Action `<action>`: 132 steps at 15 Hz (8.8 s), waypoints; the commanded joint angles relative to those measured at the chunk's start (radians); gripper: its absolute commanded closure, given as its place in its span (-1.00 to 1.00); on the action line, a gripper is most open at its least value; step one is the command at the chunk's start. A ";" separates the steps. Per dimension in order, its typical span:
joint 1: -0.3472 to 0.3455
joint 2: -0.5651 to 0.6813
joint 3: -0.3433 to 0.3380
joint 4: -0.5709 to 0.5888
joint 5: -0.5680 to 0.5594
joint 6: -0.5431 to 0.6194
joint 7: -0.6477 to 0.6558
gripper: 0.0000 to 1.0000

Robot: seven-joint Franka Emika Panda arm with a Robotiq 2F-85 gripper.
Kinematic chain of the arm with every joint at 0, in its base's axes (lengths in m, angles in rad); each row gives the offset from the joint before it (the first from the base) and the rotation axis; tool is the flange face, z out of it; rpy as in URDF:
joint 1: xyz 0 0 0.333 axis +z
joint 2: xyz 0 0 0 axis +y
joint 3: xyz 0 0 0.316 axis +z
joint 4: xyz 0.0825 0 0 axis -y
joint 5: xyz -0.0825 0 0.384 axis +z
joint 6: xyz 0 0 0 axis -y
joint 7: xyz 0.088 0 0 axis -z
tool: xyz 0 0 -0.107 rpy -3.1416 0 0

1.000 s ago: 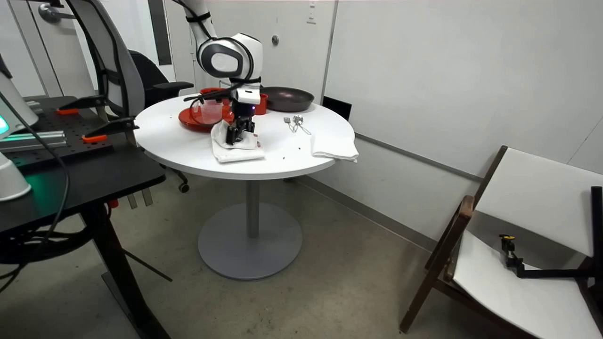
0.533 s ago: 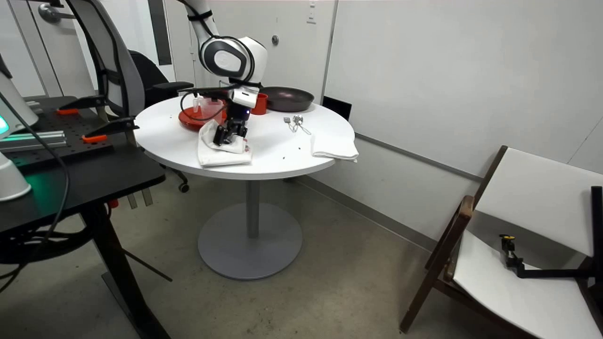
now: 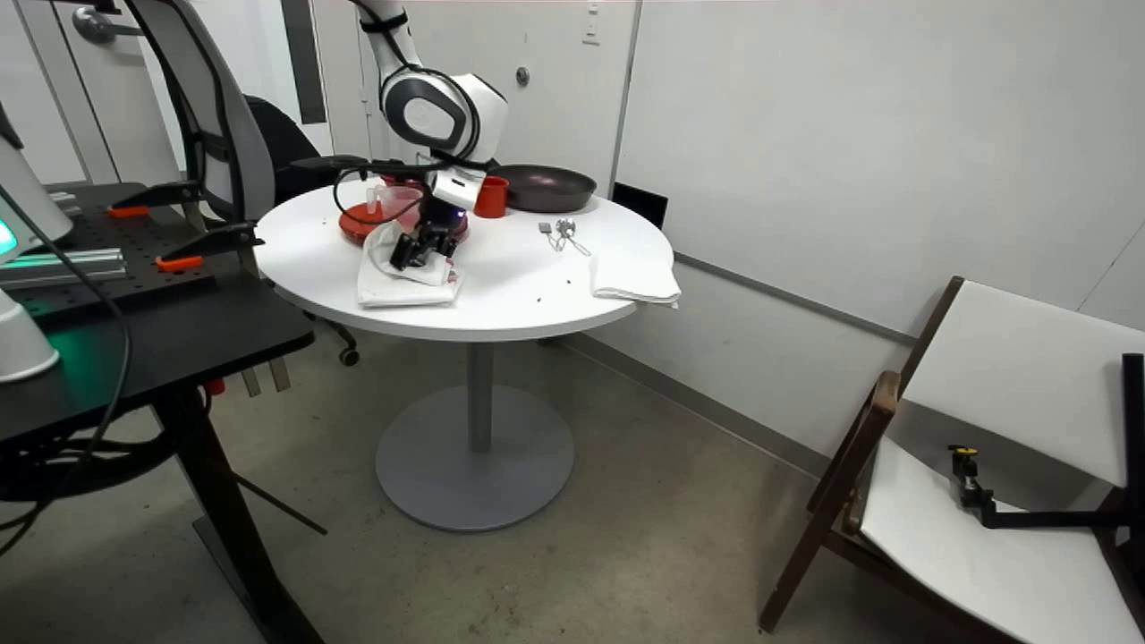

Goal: Use the towel to wipe the table

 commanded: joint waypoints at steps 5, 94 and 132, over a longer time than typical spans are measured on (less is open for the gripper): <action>-0.123 -0.002 0.136 0.024 0.142 -0.057 -0.137 1.00; 0.127 0.231 -0.072 0.367 -0.092 0.185 -0.035 1.00; 0.089 0.247 -0.127 0.407 -0.166 0.154 0.068 1.00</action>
